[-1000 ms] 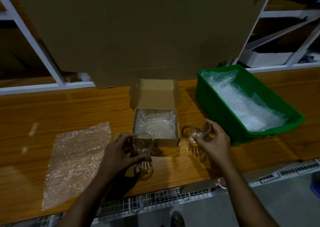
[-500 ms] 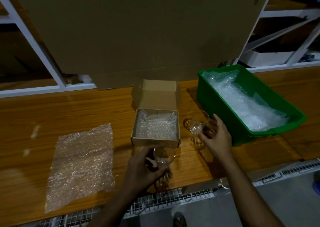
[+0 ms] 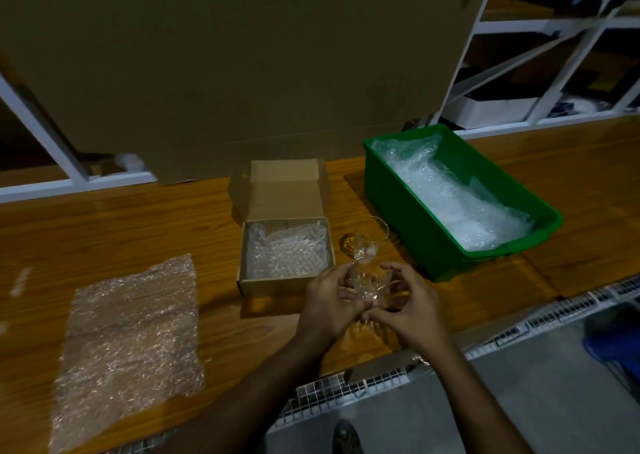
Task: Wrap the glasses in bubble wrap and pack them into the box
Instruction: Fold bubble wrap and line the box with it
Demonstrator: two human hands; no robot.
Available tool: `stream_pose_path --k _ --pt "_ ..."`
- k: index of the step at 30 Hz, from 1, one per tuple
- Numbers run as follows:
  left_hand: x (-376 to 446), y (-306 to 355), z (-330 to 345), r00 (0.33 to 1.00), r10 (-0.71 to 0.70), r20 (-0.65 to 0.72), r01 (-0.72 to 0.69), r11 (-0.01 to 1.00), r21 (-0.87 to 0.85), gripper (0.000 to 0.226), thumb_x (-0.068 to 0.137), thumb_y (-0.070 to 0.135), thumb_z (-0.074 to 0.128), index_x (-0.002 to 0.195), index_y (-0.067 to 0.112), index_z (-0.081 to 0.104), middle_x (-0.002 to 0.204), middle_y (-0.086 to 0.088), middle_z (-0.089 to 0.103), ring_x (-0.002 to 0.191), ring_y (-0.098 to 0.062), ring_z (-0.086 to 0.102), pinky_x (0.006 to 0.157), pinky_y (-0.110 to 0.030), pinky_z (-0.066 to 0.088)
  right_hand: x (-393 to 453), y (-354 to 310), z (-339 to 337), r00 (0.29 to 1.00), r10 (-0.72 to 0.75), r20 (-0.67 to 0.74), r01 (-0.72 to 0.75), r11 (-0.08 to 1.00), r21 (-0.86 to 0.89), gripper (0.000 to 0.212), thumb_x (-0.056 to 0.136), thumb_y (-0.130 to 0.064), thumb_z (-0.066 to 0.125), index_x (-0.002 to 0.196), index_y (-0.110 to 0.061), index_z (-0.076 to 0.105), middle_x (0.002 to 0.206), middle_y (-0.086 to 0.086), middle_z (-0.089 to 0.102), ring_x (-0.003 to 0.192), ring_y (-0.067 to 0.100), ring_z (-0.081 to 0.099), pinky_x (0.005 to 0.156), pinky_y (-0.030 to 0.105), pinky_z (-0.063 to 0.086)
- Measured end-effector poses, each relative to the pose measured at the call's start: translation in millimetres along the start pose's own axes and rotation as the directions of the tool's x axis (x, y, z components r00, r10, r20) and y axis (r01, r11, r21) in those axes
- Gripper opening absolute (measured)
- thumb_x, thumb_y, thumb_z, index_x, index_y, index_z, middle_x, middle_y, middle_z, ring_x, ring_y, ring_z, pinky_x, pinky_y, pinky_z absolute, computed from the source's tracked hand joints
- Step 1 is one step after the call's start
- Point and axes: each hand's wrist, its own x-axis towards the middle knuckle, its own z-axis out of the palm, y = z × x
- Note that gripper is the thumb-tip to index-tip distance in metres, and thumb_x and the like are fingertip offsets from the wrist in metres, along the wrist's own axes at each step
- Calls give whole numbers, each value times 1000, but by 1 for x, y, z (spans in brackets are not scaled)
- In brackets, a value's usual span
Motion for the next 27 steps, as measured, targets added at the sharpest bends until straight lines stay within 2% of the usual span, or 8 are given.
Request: stream_pose_path --k 8,12,15,18,20,22,25,27 --pt "6 -8 -14 993 72 89 -74 997 16 76 80 16 82 146 13 46 130 -7 65 107 -2 66 85 -15 55 14 8 1 999 -42 -34 43 998 44 58 64 -28 93 110 -41 60 104 -23 63 94 0 63 63 24 59" --pt "-1 -9 -30 983 167 71 -174 979 110 65 84 15 79 140 29 48 128 -1 66 107 -4 67 86 -21 58 18 21 -3 996 -21 -92 22 1000 5 60 65 -23 93 115 -36 61 106 -14 67 93 5 66 68 32 62" --pt "-12 -20 -65 931 336 -144 -251 873 419 36 89 29 70 124 26 64 117 5 66 106 -7 59 86 -26 51 22 31 -5 994 -20 -104 16 999 -38 63 65 -22 93 120 -28 62 108 -8 65 94 8 65 70 35 63" --pt "-20 -40 -103 940 297 -167 -111 731 674 36 87 39 69 120 23 67 118 4 68 111 -15 54 88 -32 39 27 35 -4 994 8 -112 -14 998 -55 67 64 -24 93 122 -29 60 108 -8 65 95 8 64 75 43 62" --pt "-27 -51 -117 955 275 -110 -107 669 735 37 87 41 69 121 25 67 117 6 69 110 -17 58 90 -34 35 24 33 -2 989 17 -144 -27 997 -66 76 62 -26 94 129 -28 56 115 -6 61 98 9 62 78 37 60" --pt "-36 -53 -120 952 292 -97 -124 654 746 35 92 42 61 122 25 67 116 7 70 107 -15 59 93 -36 35 11 24 2 965 51 -256 -70 995 -67 88 63 -34 93 138 -21 49 122 -2 51 99 10 55 78 20 50" --pt "-47 -51 -115 936 319 -147 -110 664 739 28 96 37 57 117 22 69 109 7 70 99 -16 60 90 -39 39 -23 5 27 847 -137 -514 41 980 -194 58 82 -34 80 125 -7 53 108 12 51 84 15 53 73 2 40" --pt "-49 -53 -113 928 336 -158 -108 651 751 32 91 38 56 111 19 71 104 3 73 93 -20 62 83 -39 39 -35 -5 52 830 -328 -452 204 932 -301 37 86 -24 69 116 -5 59 105 11 51 83 9 49 74 2 42"
